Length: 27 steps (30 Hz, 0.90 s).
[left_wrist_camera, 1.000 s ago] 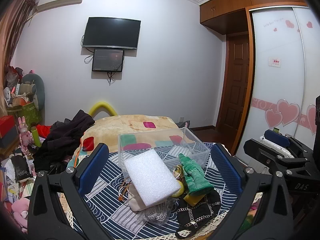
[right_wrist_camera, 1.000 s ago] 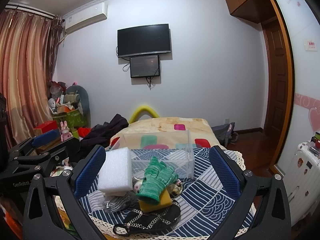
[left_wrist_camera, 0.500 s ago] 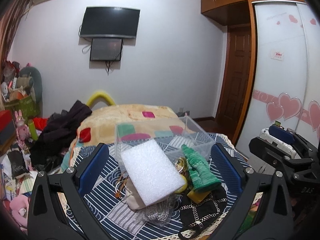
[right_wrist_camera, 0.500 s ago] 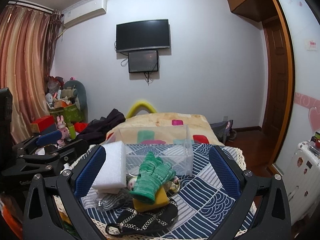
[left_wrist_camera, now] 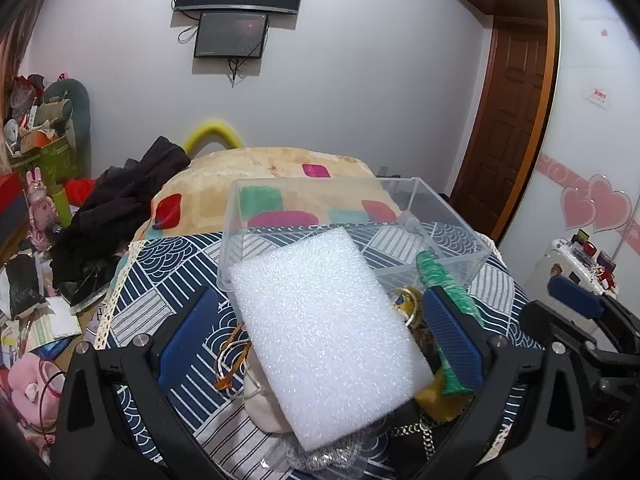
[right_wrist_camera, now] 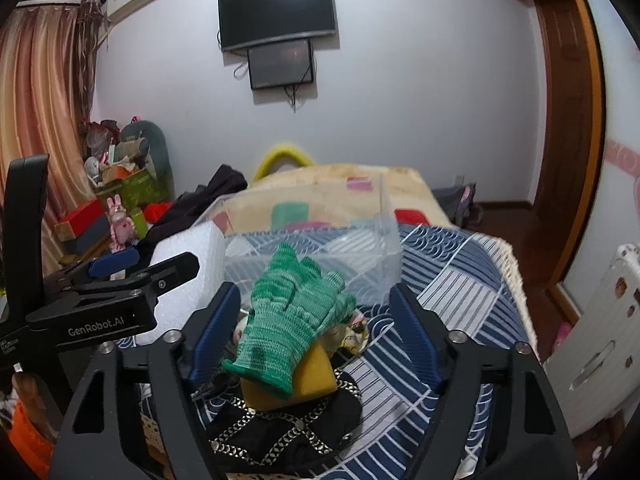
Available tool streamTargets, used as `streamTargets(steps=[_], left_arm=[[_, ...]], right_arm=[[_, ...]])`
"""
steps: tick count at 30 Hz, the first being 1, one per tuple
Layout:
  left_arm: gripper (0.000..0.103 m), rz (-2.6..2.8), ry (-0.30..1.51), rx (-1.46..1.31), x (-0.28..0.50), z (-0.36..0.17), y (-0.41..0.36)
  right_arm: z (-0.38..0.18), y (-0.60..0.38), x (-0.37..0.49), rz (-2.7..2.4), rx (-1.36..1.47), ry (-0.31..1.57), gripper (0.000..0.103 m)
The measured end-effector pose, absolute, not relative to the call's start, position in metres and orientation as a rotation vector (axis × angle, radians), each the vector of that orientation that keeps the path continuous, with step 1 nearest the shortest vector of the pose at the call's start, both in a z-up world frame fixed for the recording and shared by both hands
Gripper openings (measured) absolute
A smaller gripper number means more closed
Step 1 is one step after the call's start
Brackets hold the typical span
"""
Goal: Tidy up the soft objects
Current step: 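Grasp the white foam block with the left tool while the right tool grasps the green glove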
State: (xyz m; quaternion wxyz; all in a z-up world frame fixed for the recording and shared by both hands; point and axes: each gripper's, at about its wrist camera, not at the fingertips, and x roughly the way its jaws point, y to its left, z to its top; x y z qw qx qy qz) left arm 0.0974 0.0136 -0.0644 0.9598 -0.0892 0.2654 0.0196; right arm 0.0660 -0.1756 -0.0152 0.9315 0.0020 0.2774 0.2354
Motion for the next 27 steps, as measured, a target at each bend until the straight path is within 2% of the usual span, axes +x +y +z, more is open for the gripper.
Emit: streamTargets(steps=[6,11,16,18,20,27], left_arm=[[0.103,0.039,0.593,-0.165,0.110,-0.082,0.011],[0.103,0.015,0.620,-0.159,0.109,-0.093,0.010],[0.100,-0.005,0.609,-0.160,0.103,-0.093,0.010],[0.099,-0.011,0.605,-0.163,0.102,-0.092,0.011],[0.099,-0.013,0.597,-0.163,0.100,-0.090,0.011],[0.099,-0.014,0.538,-0.162,0.087,-0.074,0.012]], right_arm=[[-0.026,-0.164,0.074,0.528,-0.002,0.628,0.060],[-0.034,-0.159,0.074,0.547,-0.039,0.658,0.056],[-0.043,-0.157,0.082,0.573,-0.037,0.711,0.037],[-0.045,-0.157,0.085,0.583,-0.028,0.727,0.023],[-0.046,-0.159,0.087,0.589,-0.016,0.737,0.014],[-0.031,-0.167,0.077,0.563,-0.010,0.671,0.009]])
